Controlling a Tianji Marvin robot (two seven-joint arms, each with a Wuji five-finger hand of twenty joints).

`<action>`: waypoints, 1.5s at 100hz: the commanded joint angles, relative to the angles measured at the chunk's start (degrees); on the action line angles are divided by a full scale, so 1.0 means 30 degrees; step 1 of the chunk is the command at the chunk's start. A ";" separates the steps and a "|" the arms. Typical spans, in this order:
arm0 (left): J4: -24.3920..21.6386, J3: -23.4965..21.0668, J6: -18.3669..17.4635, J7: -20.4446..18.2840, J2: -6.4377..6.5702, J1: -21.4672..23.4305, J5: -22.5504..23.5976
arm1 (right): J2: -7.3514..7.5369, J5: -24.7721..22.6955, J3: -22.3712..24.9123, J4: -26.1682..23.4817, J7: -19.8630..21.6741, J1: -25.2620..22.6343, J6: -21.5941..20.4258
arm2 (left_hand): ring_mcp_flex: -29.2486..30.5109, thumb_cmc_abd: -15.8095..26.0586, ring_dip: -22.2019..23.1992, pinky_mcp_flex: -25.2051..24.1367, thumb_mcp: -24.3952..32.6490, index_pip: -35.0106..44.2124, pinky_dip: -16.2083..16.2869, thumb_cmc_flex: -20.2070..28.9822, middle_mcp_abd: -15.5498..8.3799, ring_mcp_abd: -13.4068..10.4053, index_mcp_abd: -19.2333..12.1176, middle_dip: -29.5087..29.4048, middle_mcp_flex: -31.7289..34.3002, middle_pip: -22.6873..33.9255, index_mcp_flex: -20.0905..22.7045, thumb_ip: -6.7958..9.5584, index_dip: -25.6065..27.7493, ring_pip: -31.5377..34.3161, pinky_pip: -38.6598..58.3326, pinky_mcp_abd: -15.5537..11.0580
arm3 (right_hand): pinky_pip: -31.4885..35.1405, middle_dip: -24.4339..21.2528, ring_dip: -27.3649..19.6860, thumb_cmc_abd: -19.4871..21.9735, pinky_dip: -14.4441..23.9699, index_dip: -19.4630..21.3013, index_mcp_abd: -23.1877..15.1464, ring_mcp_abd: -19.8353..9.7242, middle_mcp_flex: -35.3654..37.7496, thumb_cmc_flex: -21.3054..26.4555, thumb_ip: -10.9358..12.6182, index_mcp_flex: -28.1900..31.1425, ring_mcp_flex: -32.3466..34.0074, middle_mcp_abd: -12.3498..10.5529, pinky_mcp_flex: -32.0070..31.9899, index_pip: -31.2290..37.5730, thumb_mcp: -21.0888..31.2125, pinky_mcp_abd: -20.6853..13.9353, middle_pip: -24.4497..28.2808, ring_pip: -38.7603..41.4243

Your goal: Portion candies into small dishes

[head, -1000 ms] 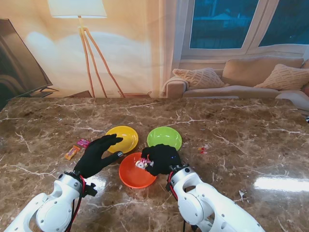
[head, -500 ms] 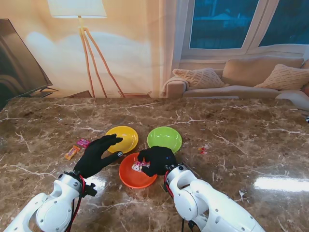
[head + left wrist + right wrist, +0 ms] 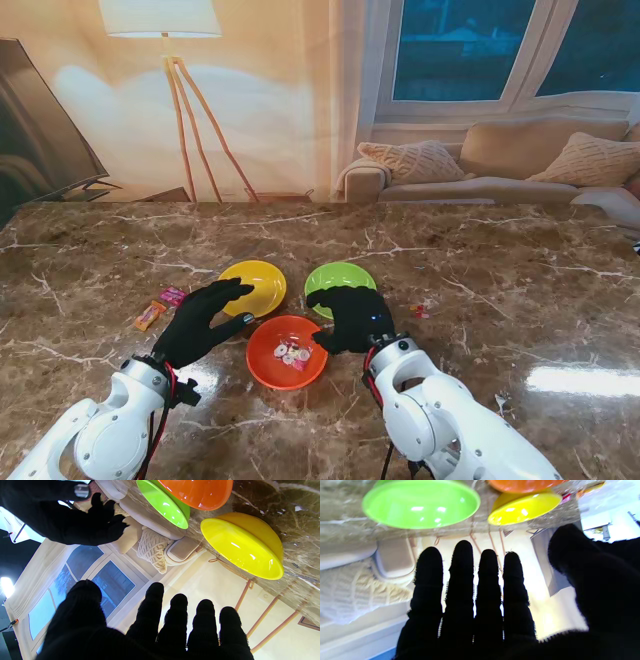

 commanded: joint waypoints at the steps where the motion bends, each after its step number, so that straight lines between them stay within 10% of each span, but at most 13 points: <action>1: 0.0030 0.0038 0.0045 0.0015 -0.0005 0.0104 0.0041 | 0.0366 -0.0106 0.0703 -0.0313 0.0293 -0.0302 0.0140 | 0.0131 0.0665 -0.0162 -0.0315 -0.0439 -0.0113 -0.0293 -0.0516 0.0063 -0.0123 -0.0071 -0.0243 0.0041 -0.0280 0.0204 0.0181 0.0119 -0.0100 -0.0476 -0.0087 | -0.0349 -0.0330 -0.0223 0.0201 0.0469 0.0014 0.0035 -0.0438 0.0207 -0.0496 0.0469 -0.0055 0.0123 -0.0112 -0.0205 -0.0051 -0.0093 -0.0002 0.0247 -0.0129; 46: -0.0018 -0.0023 0.0246 -0.0001 0.0009 0.0140 0.0192 | 0.0830 -0.1941 0.4567 0.1602 0.2187 -0.0331 0.0732 | 0.0139 0.0651 -0.0164 -0.0262 -0.0436 -0.0104 -0.0306 -0.0490 0.0071 -0.0148 -0.0058 -0.0247 0.0023 -0.0279 0.0209 0.0183 0.0119 -0.0100 -0.0537 -0.0120 | -0.0804 0.0507 0.0342 0.0143 0.0602 0.0267 -0.0400 -0.0542 0.1363 0.0172 0.0493 0.1034 0.0668 -0.0365 -0.0105 0.0747 0.0273 0.0199 0.1371 0.0924; 65: -0.0006 -0.0021 0.0320 -0.0130 0.0028 0.0092 0.0160 | 0.0983 -0.2055 0.4254 0.3882 0.2402 0.0924 0.0866 | 0.0117 0.0669 -0.0166 -0.0265 -0.0437 -0.0103 -0.0298 -0.0496 0.0036 -0.0142 -0.0022 -0.0244 0.0030 -0.0271 0.0216 0.0182 0.0119 -0.0107 -0.0544 -0.0131 | -0.0346 0.1632 0.0991 -0.0034 0.0789 0.1359 -0.1175 -0.0692 0.2410 0.0615 0.0379 0.2301 0.1384 -0.0795 0.0349 0.2543 0.0706 0.0180 0.2673 0.2287; 74: 0.0012 -0.0027 0.0354 -0.0146 0.0028 0.0067 0.0148 | 0.0992 -0.1916 0.3833 0.5159 0.1933 0.1601 0.0900 | 0.0144 0.0656 -0.0163 -0.0269 -0.0437 -0.0098 -0.0299 -0.0491 0.0051 -0.0146 -0.0016 -0.0246 0.0036 -0.0271 0.0238 0.0183 0.0121 -0.0096 -0.0554 -0.0117 | -0.0102 0.2186 0.1310 -0.0081 0.0696 0.0336 -0.1621 -0.0814 0.2645 0.1475 -0.1331 0.2123 0.1546 -0.0930 0.0513 0.3800 0.0744 0.0140 0.2957 0.2824; 89: 0.0033 -0.0033 0.0393 -0.0253 0.0044 0.0035 0.0100 | 0.1050 -0.1741 0.3004 0.6947 0.1680 0.2742 0.1065 | 0.0136 0.0647 -0.0162 -0.0260 -0.0436 -0.0103 -0.0299 -0.0482 0.0055 -0.0139 0.0005 -0.0244 0.0049 -0.0265 0.0253 0.0183 0.0120 -0.0095 -0.0565 -0.0130 | -0.0268 0.2186 0.1285 0.0146 0.0580 0.0114 -0.1223 -0.0829 0.2064 0.0920 0.0171 0.2097 0.0988 -0.0851 0.0131 0.2673 0.0938 0.0068 0.2887 0.2797; 112: 0.0007 -0.0068 0.0496 -0.0360 0.0056 0.0045 0.0060 | 0.0998 -0.1291 0.1780 0.8928 0.1002 0.4170 0.1717 | 0.0146 0.0646 -0.0162 -0.0260 -0.0435 -0.0106 -0.0288 -0.0474 0.0059 -0.0127 -0.0016 -0.0244 0.0060 -0.0264 0.0260 0.0181 0.0122 -0.0093 -0.0558 -0.0128 | -0.0236 0.2209 0.1244 0.0288 0.0567 0.0385 -0.1360 -0.0902 0.1963 0.1173 -0.0211 0.2138 0.0913 -0.0931 0.0090 0.2629 0.0661 0.0067 0.3127 0.2907; 123: 0.0016 -0.0088 0.0520 -0.0332 0.0053 0.0040 0.0095 | 0.0964 -0.1106 0.1621 0.9309 0.0919 0.4414 0.2057 | 0.0139 0.0665 -0.0165 -0.0265 -0.0430 -0.0102 -0.0286 -0.0475 0.0053 -0.0144 -0.0008 -0.0248 0.0039 -0.0276 0.0256 0.0182 0.0127 -0.0099 -0.0560 -0.0118 | 0.0166 0.3306 0.1449 -0.0224 0.0556 -0.0469 -0.2394 -0.0906 0.2415 0.1988 -0.2280 0.1902 0.1273 -0.1094 0.0379 0.6947 0.0086 0.0090 0.3960 0.3587; 150: 0.0062 -0.0103 0.0541 -0.0404 0.0061 -0.0011 0.0048 | 0.0963 -0.0980 0.1835 0.9532 0.0674 0.4157 0.1948 | 0.0133 0.0700 -0.0165 -0.0264 -0.0437 -0.0107 -0.0288 -0.0482 0.0055 -0.0160 -0.0020 -0.0246 0.0030 -0.0277 0.0249 0.0172 0.0130 -0.0104 -0.0571 -0.0111 | 0.0608 0.5997 0.2090 -0.0155 0.0525 -0.1290 -0.3569 -0.1107 0.3582 0.2799 -0.1900 0.2426 0.1658 -0.1371 0.0628 0.9782 0.1920 0.0110 0.4184 0.4565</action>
